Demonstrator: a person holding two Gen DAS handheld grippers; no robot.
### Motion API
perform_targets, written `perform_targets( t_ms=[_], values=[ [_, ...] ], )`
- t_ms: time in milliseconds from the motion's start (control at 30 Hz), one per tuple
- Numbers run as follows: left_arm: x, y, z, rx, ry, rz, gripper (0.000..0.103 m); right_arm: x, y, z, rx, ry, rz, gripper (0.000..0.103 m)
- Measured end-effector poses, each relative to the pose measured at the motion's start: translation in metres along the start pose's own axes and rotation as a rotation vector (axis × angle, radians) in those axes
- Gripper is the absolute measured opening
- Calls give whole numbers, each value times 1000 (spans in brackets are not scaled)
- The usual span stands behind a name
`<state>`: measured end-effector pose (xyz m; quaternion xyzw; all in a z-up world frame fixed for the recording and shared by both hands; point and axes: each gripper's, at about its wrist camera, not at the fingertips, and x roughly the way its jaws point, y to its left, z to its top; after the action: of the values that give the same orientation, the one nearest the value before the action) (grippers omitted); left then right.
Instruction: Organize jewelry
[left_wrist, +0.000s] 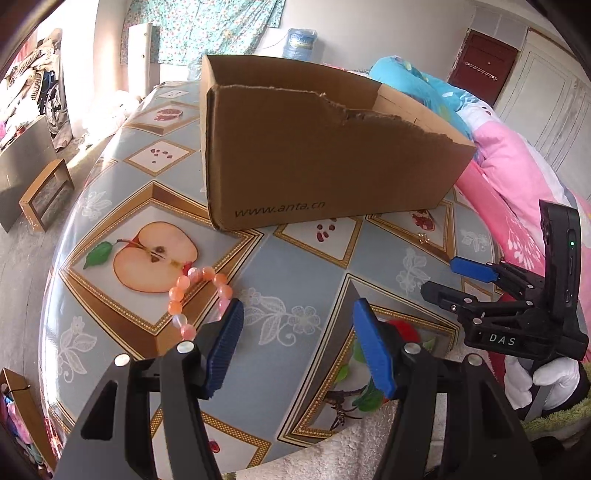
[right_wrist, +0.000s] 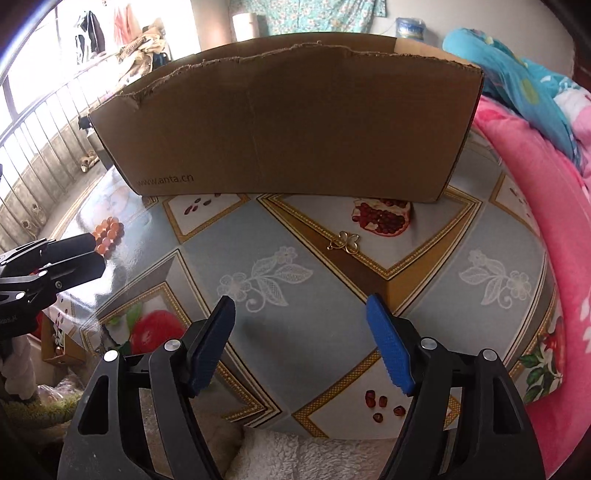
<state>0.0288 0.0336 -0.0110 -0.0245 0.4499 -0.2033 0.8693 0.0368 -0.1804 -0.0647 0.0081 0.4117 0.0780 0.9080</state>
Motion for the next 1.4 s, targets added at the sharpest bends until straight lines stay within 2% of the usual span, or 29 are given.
perform_targets(
  t_ms=[167,300,433,600,800,967,1067,1133,1233,1400],
  values=[
    [7,10,6,-23,1,16,60,6,6,-1,-34,10,-12,82],
    [15,19,10,-43,26,37,60,8,4,0,-13,17,18,95],
    [18,22,10,-36,28,37,60,8,-1,-1,5,14,41,95],
    [24,14,14,-52,30,-47,62,2,-12,-6,21,-7,104,95],
    [35,-12,16,-49,40,-192,62,-6,-33,-1,68,23,164,93],
    [39,-26,17,-23,49,-242,62,-11,-35,17,43,14,145,79],
    [41,-30,18,-6,53,-254,62,-5,-35,26,27,16,108,63],
    [42,-31,18,1,55,-262,62,1,-38,31,26,25,100,49],
    [43,-33,19,4,56,-269,62,9,-39,37,-4,27,73,40],
    [44,-30,19,0,55,-279,62,19,-41,46,-41,26,65,34]
  ],
)
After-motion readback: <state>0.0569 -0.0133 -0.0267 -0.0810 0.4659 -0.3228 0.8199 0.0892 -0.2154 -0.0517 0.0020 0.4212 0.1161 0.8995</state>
